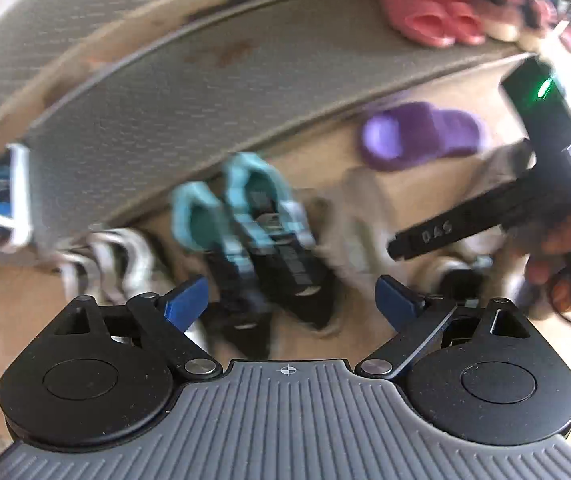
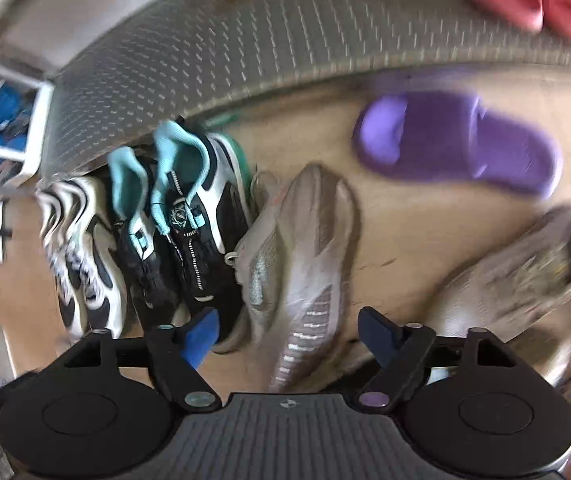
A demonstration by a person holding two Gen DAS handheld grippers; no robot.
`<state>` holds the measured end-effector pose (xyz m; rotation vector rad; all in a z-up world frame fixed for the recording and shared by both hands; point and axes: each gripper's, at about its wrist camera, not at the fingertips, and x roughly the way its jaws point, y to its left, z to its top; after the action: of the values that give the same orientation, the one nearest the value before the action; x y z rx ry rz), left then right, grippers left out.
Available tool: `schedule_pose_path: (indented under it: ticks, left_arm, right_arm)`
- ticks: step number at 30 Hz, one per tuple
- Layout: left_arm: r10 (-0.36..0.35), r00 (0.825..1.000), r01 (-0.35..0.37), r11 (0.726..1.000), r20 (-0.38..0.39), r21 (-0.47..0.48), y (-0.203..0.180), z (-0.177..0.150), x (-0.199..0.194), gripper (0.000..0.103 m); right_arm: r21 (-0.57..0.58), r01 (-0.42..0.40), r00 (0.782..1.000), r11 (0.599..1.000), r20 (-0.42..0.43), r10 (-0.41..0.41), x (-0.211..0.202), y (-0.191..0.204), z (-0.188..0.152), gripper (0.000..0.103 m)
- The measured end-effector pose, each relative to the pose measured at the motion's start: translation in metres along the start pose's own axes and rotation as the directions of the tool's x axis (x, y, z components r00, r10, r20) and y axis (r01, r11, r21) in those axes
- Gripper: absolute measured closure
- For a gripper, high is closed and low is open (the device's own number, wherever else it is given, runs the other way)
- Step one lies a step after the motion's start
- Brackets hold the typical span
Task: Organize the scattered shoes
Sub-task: 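Lower the right tool onto the grey mesh sneaker and grasp it, then set the grey sneaker beside the teal-lined pair and open the right tool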
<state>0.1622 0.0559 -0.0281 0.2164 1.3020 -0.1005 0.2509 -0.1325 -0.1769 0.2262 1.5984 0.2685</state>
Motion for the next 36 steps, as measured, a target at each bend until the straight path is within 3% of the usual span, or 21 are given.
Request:
schedule_pose_path:
  ticks: [2, 4, 7, 10, 12, 13, 15, 16, 20, 22, 24, 29, 33, 34, 35, 36]
  left_arm:
    - [0.018, 1.000, -0.018, 1.000, 0.007, -0.015, 0.015, -0.001, -0.002, 0.009]
    - [0.020, 1.000, -0.019, 0.997, 0.018, -0.073, 0.033, -0.006, -0.007, 0.009]
    - [0.005, 1.000, -0.002, 0.993, 0.021, -0.116, 0.047, -0.015, -0.010, 0.009]
    - [0.006, 1.000, -0.005, 0.992, 0.007, -0.123, 0.052, -0.020, -0.008, 0.009]
    - [0.016, 1.000, -0.016, 0.993, -0.003, -0.120, 0.053, -0.022, -0.007, 0.009]
    - [0.014, 1.000, -0.014, 0.993, 0.002, -0.113, 0.052, -0.021, -0.009, 0.009]
    - [0.011, 1.000, -0.009, 0.995, 0.015, -0.099, 0.049, -0.020, -0.012, 0.009]
    - [0.008, 1.000, -0.006, 0.996, 0.021, -0.091, 0.047, -0.018, -0.014, 0.009]
    - [0.003, 0.999, 0.000, 0.998, 0.042, -0.067, 0.035, -0.015, -0.018, 0.009]
    - [0.003, 0.999, 0.000, 0.998, 0.052, -0.060, 0.030, -0.013, -0.021, 0.009]
    - [0.003, 0.999, 0.000, 0.998, 0.055, -0.056, 0.025, -0.012, -0.021, 0.009]
    - [0.011, 0.999, -0.010, 0.999, 0.034, -0.045, 0.020, -0.009, -0.014, 0.009]
    - [0.030, 0.999, -0.029, 0.998, 0.017, -0.060, 0.023, -0.006, -0.006, 0.009]
    - [0.033, 0.999, -0.032, 0.997, 0.012, -0.064, 0.024, -0.005, -0.004, 0.009]
    - [0.036, 0.999, -0.035, 0.997, 0.010, -0.066, 0.025, -0.004, -0.003, 0.009]
    - [0.038, 0.999, -0.038, 0.997, 0.007, -0.068, 0.025, -0.003, -0.002, 0.009]
  right_arm:
    - [-0.029, 0.045, 0.997, 0.999, -0.059, -0.047, 0.027, 0.017, -0.003, 0.020]
    - [-0.133, 0.125, 0.988, 0.983, -0.077, -0.136, 0.045, 0.037, -0.009, 0.020]
    - [-0.291, 0.291, 0.948, 0.911, -0.039, -0.316, 0.073, 0.067, -0.020, 0.015]
    - [-0.333, 0.359, 0.925, 0.872, 0.006, -0.379, 0.094, 0.080, -0.029, 0.016]
    - [-0.375, 0.436, 0.892, 0.818, 0.059, -0.448, 0.103, 0.085, -0.039, 0.028]
    - [-0.378, 0.463, 0.879, 0.801, 0.081, -0.470, 0.103, 0.084, -0.042, 0.045]
    - [-0.355, 0.492, 0.866, 0.795, 0.110, -0.487, 0.096, 0.079, -0.047, 0.055]
    - [-0.313, 0.489, 0.870, 0.815, 0.109, -0.480, 0.090, 0.072, -0.047, 0.062]
    - [-0.090, 0.355, 0.934, 0.931, 0.087, -0.348, 0.048, 0.025, -0.039, 0.069]
    - [-0.015, 0.270, 0.958, 0.963, 0.103, -0.267, 0.027, 0.004, -0.037, 0.069]
    - [-0.011, 0.196, 0.970, 0.981, 0.150, -0.192, 0.010, -0.008, -0.036, 0.070]
    - [-0.061, 0.013, 0.960, 0.998, 0.279, 0.005, -0.026, -0.021, -0.030, 0.070]
    - [-0.070, -0.239, 0.912, 0.968, 0.326, 0.249, -0.036, -0.026, -0.011, 0.068]
    - [-0.049, -0.281, 0.909, 0.958, 0.306, 0.282, -0.031, -0.030, -0.005, 0.063]
    - [-0.009, -0.301, 0.918, 0.954, 0.268, 0.292, -0.021, -0.035, 0.001, 0.048]
    - [0.052, -0.270, 0.942, 0.962, 0.220, 0.252, -0.007, -0.041, 0.008, 0.042]
